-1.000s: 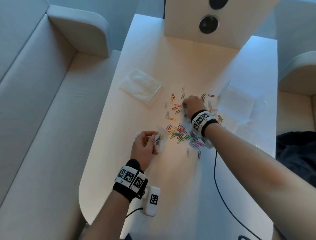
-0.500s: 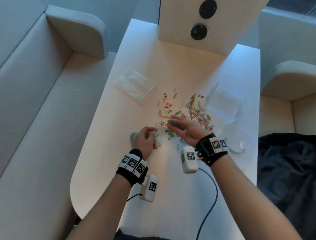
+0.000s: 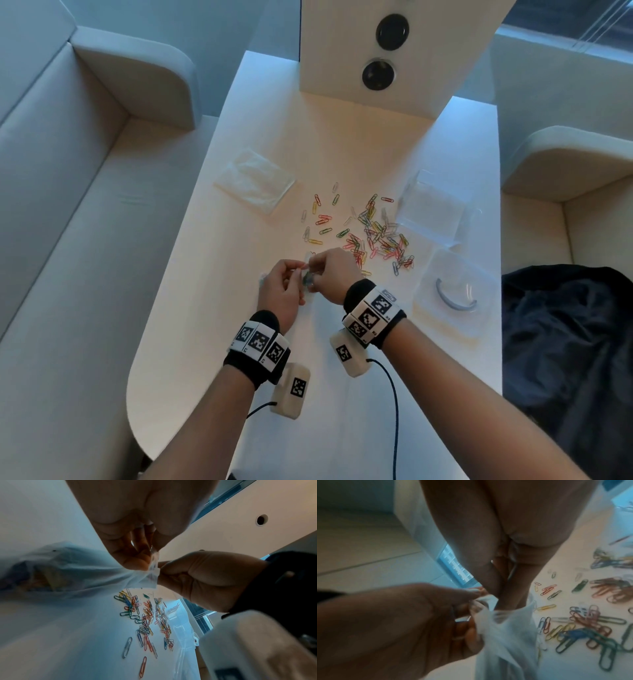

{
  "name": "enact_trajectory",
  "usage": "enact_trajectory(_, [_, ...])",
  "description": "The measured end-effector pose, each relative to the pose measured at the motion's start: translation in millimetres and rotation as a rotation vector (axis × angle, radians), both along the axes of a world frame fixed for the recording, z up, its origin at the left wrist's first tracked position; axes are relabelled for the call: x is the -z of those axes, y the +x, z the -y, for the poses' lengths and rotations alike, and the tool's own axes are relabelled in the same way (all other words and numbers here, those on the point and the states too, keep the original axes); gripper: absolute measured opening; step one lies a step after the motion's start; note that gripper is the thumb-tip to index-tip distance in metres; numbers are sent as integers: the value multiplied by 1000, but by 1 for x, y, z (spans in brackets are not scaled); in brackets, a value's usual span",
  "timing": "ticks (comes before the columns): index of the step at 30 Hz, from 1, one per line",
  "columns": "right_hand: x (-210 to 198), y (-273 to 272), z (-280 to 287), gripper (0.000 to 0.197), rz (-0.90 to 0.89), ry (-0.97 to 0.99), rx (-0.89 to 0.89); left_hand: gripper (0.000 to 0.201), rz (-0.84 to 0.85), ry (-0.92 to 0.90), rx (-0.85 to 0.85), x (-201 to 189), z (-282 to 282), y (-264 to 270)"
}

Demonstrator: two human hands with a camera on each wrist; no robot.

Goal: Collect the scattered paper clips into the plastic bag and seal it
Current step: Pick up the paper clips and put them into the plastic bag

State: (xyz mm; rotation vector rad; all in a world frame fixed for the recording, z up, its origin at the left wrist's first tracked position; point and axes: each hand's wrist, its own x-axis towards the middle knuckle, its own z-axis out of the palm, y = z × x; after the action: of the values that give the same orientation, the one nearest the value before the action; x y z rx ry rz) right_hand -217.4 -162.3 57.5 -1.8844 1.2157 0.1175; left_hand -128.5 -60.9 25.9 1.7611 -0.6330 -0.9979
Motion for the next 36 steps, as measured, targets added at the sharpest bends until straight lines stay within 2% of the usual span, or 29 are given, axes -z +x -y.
enact_trajectory(3, [-7, 6, 0, 9, -74, -94, -142, 16, -22, -9, 26, 2, -2, 3])
enact_trajectory(5, [-12, 7, 10, 10, -70, -94, -220, 16, -34, -17, 18, 2, -5, 5])
enact_trajectory(7, [-19, 3, 32, 9, 67, 27, -139, 17, -36, -31, -16, 0, -7, 11])
enact_trajectory(9, [-15, -1, 66, 14, 167, -16, 75, 18, -35, -40, -55, -3, -10, 23])
enact_trajectory(10, [-4, -3, 87, 21, 139, -123, 185, 17, -39, -42, -68, -5, -12, 29])
enact_trajectory(12, [23, -5, 123, 43, -35, -270, 297, 16, -50, -47, -82, -7, -16, 42])
enact_trajectory(14, [55, -2, 147, 63, -212, -214, 355, 16, -50, -55, -96, -7, -18, 53])
enact_trajectory(17, [88, 9, 165, 69, -355, -193, 380, 17, -49, -64, -118, -5, -18, 66])
enact_trajectory(20, [96, 34, 166, 65, -328, -256, 276, 17, -38, -54, -136, -3, -18, 74])
enact_trajectory(24, [96, 64, 153, 63, -216, -280, -27, 17, -38, -44, -144, 0, -17, 78])
enact_trajectory(27, [87, 68, 129, 66, -227, -299, -257, 18, -54, -38, -142, 0, -16, 75])
enact_trajectory(30, [87, 60, 102, 79, -302, -455, -506, 17, -61, -42, -139, -3, -18, 70])
enact_trajectory(32, [94, 50, 88, 80, -336, -519, -635, 16, -65, -43, -136, -3, -20, 66])
enact_trajectory(34, [101, 37, 76, 70, -316, -576, -713, 16, -66, -33, -127, -2, -21, 63])
enact_trajectory(36, [102, 26, 64, 53, -241, -621, -693, 16, -62, -19, -110, 1, -23, 59])
